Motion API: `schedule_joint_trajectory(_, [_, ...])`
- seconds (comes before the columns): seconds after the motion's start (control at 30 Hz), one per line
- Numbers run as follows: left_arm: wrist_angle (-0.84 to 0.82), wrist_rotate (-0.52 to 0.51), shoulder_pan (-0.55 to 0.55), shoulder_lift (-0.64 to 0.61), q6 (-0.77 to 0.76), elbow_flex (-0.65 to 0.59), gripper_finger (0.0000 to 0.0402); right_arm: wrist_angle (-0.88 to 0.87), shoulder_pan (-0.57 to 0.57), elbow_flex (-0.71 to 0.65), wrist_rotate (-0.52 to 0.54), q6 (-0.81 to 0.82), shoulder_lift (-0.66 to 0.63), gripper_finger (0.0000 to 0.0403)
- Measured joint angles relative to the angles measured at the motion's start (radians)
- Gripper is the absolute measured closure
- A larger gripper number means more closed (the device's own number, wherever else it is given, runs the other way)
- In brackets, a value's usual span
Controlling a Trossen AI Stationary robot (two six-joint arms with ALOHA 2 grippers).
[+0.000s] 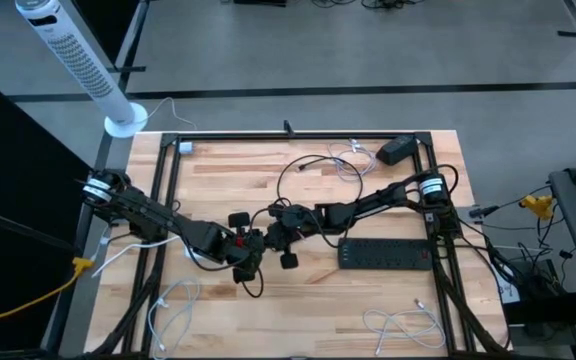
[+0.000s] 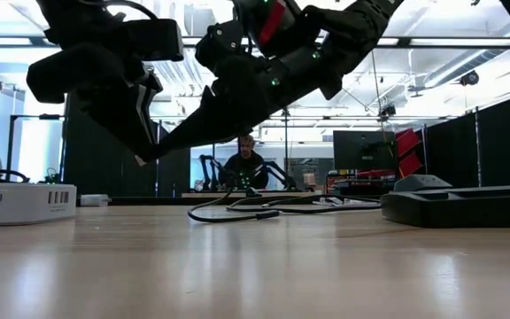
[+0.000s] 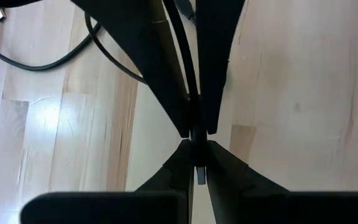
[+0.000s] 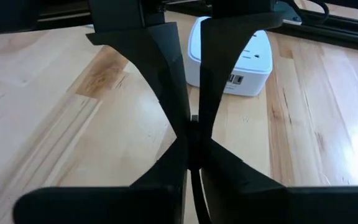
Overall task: Insert USB
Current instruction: Insert the bottom black charger cable into the white outlet extension
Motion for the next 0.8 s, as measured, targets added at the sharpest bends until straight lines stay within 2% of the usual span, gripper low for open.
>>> schedule_joint_trajectory(0.27, [-0.011, -0.003, 0.000, -0.002, -0.005, -0.001, 0.0384, -0.009, 0.029, 0.000, 0.105, -0.057, 0.000, 0.0385])
schedule_joint_trajectory(0.43, [-0.052, -0.001, -0.012, -0.009, -0.031, -0.001, 0.0330, -0.010, 0.037, -0.025, 0.148, -0.082, 0.000, 0.0385])
schedule_joint_trajectory(0.5, [-0.081, -0.013, -0.028, -0.014, -0.061, -0.001, 0.0306, 0.087, 0.037, -0.064, 0.148, -0.074, 0.001, 0.0385])
schedule_joint_trajectory(0.6, [-0.151, -0.097, -0.073, -0.027, -0.146, -0.001, 0.0280, 0.294, 0.030, -0.148, 0.142, -0.057, -0.001, 0.0385])
schedule_joint_trajectory(0.7, [-0.197, -0.239, -0.143, -0.050, -0.232, -0.001, 0.0266, 0.476, 0.019, -0.239, 0.134, -0.034, -0.002, 0.0385])
schedule_joint_trajectory(0.8, [-0.195, -0.383, -0.206, -0.075, -0.301, -0.001, 0.0257, 0.634, 0.014, -0.303, 0.069, -0.037, -0.002, 0.0385])
